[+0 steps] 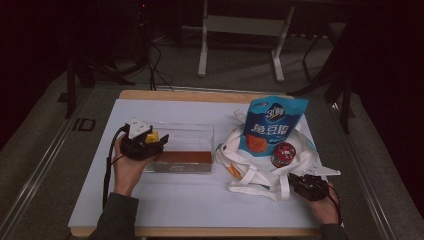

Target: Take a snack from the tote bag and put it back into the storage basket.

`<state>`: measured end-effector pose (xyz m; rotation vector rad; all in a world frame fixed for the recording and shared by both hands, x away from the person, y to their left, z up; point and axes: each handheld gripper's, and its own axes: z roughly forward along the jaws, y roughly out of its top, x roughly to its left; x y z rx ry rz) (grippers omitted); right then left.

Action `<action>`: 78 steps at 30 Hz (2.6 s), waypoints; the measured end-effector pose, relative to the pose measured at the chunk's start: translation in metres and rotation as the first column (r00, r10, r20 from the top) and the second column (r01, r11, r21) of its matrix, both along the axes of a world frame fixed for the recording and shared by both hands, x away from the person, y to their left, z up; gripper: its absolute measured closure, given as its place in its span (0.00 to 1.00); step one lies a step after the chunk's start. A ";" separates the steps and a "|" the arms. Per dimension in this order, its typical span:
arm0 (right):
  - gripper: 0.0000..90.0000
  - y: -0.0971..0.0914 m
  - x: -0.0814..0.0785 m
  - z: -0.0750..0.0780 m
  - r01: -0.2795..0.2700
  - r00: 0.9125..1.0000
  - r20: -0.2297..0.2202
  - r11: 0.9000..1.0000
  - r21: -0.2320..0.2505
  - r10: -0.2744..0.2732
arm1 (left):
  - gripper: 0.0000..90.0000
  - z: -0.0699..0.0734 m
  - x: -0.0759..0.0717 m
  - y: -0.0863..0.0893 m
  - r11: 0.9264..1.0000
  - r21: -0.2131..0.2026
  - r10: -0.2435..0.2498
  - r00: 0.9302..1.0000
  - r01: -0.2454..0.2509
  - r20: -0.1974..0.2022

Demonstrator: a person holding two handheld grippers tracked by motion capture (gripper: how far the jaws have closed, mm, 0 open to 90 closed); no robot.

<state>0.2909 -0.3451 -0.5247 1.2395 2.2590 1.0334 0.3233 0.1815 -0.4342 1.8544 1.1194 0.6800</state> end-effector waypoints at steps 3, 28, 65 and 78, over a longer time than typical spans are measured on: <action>0.87 0.000 0.000 0.000 0.000 1.000 -0.003 1.000 0.002 0.000 | 0.41 0.000 0.001 -0.004 1.000 -0.006 -0.018 1.000 0.018 -0.001; 0.87 0.000 0.001 0.000 -0.001 1.000 -0.003 1.000 0.002 0.001 | 0.48 -0.010 0.000 -0.036 0.983 -0.048 -0.176 0.984 0.175 -0.024; 0.66 -0.005 -0.005 0.024 0.002 1.000 -0.027 1.000 -0.030 -0.003 | 0.51 -0.018 -0.023 -0.056 0.944 -0.089 -0.323 0.946 0.319 -0.030; 0.64 -0.016 -0.009 0.037 0.004 1.000 -0.016 1.000 0.000 -0.004 | 0.52 -0.025 -0.031 -0.066 0.925 -0.077 -0.375 0.927 0.372 -0.027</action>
